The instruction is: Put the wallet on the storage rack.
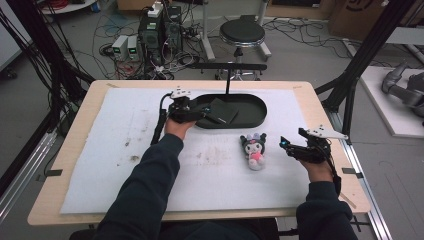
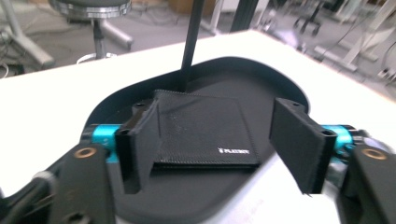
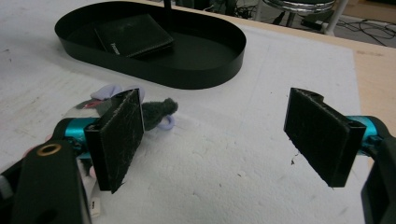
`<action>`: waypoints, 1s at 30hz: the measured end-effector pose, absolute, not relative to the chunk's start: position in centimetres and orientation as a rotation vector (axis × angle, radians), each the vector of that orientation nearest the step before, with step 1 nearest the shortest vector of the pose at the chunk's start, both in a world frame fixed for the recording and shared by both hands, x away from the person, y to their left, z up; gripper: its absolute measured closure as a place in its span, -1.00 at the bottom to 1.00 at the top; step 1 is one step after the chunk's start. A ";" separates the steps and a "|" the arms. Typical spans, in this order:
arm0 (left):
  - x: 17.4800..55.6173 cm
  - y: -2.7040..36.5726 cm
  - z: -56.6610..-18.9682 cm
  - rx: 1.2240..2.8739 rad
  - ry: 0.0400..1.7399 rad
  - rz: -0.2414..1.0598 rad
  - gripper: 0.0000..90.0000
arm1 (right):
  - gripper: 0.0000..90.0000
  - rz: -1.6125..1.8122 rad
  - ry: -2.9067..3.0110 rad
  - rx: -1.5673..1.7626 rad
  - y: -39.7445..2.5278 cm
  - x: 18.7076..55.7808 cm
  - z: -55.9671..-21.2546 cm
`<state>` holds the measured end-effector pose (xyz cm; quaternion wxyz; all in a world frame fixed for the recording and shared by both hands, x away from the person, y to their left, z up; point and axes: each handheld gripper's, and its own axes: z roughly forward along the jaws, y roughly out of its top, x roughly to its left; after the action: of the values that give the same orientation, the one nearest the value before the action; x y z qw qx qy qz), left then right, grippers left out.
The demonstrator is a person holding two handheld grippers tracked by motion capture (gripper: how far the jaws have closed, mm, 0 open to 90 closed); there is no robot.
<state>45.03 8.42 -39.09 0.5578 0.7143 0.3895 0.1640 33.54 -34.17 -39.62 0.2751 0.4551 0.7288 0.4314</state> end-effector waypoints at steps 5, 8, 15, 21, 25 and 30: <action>42.2 12.0 -39.2 1.637 0.891 0.418 -0.43 | -0.55 1.155 1.987 1.191 -33.6 33.7 -39.8; 40.8 13.9 -39.3 1.603 0.896 0.425 -0.42 | -0.55 1.154 2.001 1.176 -33.6 33.8 -39.9; 37.5 18.0 -39.6 1.610 0.883 0.579 -0.43 | -0.55 1.157 2.003 1.181 -33.6 34.3 -40.0; 35.4 19.7 -40.2 1.614 0.900 0.666 -0.59 | -0.55 1.161 2.004 1.179 -33.3 34.7 -40.0; 34.7 20.8 -40.3 1.590 0.925 0.686 -0.59 | -0.55 1.150 2.009 1.169 -33.0 34.8 -39.9; 34.4 21.3 -40.3 1.573 0.941 0.700 -0.59 | -0.55 1.149 2.016 1.161 -32.9 34.6 -39.9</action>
<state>34.42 21.32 -40.28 0.5561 0.6663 0.3987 0.2964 34.58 -32.90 -39.87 0.2700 0.4308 0.7482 0.4262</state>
